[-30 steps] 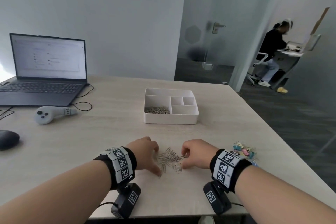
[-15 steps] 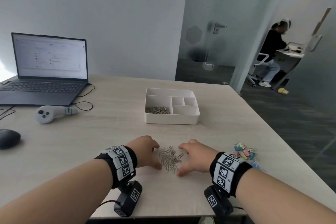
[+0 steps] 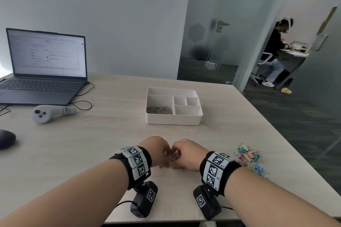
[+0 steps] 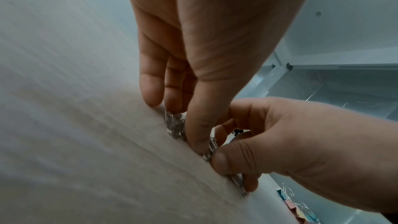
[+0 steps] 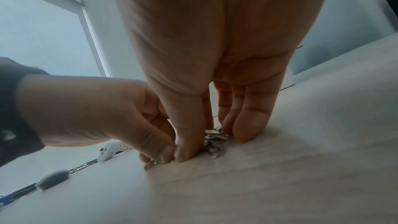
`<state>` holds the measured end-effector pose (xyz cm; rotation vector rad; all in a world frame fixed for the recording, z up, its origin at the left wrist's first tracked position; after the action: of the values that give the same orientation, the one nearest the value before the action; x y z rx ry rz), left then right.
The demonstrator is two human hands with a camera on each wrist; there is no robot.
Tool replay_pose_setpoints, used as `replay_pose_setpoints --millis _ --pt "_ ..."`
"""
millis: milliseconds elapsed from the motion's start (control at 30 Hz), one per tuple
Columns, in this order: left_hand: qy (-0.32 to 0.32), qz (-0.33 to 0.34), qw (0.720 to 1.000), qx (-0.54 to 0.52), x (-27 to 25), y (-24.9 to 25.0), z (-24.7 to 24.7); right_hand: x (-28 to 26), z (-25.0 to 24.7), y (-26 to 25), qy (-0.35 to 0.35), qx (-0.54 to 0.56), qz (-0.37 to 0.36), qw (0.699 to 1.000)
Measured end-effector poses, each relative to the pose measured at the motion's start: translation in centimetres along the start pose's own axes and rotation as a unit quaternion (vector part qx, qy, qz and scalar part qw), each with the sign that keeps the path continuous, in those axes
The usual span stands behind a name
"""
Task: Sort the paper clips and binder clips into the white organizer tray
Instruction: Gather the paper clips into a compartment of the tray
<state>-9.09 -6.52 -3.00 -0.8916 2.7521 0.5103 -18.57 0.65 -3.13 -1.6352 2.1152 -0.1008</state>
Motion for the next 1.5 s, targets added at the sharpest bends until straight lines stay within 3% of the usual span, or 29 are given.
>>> replay_pose_setpoints --millis 500,733,933,1200,1300,1400,1500 --pt "0.000 -0.019 0.995 -0.100 1.2 -1.0 -0.2 1.5 -0.5 -0.1 0.004 0.029 -0.004 1.000" --pt "-0.003 0.004 0.980 -0.199 1.9 -2.6 -0.4 2.4 -0.8 1.0 -0.011 0.136 -0.005 0.991" --pt "0.050 0.008 0.949 -0.310 3.0 -4.6 -3.1 3.8 -2.4 2.1 0.038 0.283 -0.016 0.958" --pt "0.186 -0.003 0.911 -0.368 5.7 -8.3 -9.1 8.4 -7.2 2.9 0.162 0.428 -0.027 0.888" --pt "0.223 -0.020 0.913 -0.342 7.1 -9.0 -10.4 10.8 -9.2 2.6 0.216 0.409 -0.023 0.886" --pt "0.260 -0.030 0.931 -0.255 8.5 -9.1 -11.3 12.6 -10.8 2.0 0.264 0.272 -0.014 0.925" --pt "0.273 -0.032 0.951 -0.140 9.7 -9.1 -11.8 13.7 -10.9 1.1 0.255 0.151 -0.012 0.955"
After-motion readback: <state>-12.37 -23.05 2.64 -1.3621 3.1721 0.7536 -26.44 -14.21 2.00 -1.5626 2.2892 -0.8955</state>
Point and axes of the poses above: each hand's wrist, its own x-axis towards the middle knuckle, its own z-axis out of the palm, y = z × x, the point moved 6 cm from there along x, towards the middle knuckle, and after that the axes turned 4 degrees about -y, right-handed, at the moved point
